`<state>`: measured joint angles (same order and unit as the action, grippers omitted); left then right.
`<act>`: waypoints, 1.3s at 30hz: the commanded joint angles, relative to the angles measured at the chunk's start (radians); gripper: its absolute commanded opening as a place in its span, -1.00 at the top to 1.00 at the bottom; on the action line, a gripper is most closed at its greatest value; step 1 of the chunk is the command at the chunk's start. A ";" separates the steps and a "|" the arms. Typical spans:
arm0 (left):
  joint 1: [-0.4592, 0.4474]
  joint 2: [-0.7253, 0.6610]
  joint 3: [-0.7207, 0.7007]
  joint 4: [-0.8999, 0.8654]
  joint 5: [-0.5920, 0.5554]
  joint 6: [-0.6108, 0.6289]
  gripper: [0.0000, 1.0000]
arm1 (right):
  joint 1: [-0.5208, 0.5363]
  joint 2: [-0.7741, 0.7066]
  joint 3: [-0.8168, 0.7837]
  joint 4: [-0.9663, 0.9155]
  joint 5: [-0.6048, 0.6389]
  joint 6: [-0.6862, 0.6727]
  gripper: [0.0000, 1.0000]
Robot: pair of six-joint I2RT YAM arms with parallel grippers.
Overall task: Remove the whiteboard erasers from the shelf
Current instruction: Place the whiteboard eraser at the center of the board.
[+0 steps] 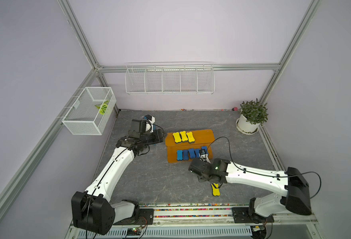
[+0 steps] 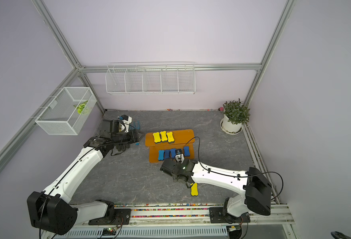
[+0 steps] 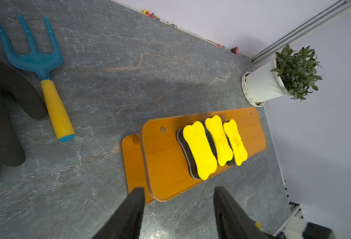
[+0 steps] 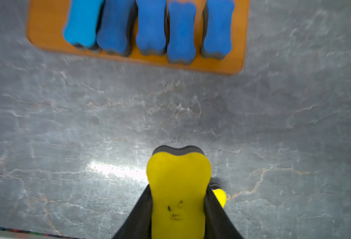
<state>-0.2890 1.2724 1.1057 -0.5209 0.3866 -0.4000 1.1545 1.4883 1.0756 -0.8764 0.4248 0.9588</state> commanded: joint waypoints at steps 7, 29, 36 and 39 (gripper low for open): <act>-0.006 0.015 -0.014 0.009 -0.007 0.000 -0.18 | 0.029 0.086 -0.103 0.089 -0.134 0.090 0.19; -0.007 0.056 -0.007 0.002 -0.012 0.003 -0.17 | 0.068 0.096 -0.193 0.122 -0.216 0.159 0.04; -0.007 0.061 -0.004 0.004 -0.007 0.000 -0.17 | 0.093 0.093 -0.190 0.087 -0.211 0.191 0.07; -0.007 0.062 -0.004 0.003 -0.005 0.001 -0.17 | 0.104 0.087 -0.194 0.078 -0.206 0.212 0.09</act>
<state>-0.2893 1.3262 1.1057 -0.5217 0.3824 -0.3996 1.2457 1.5890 0.8978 -0.7559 0.2081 1.1313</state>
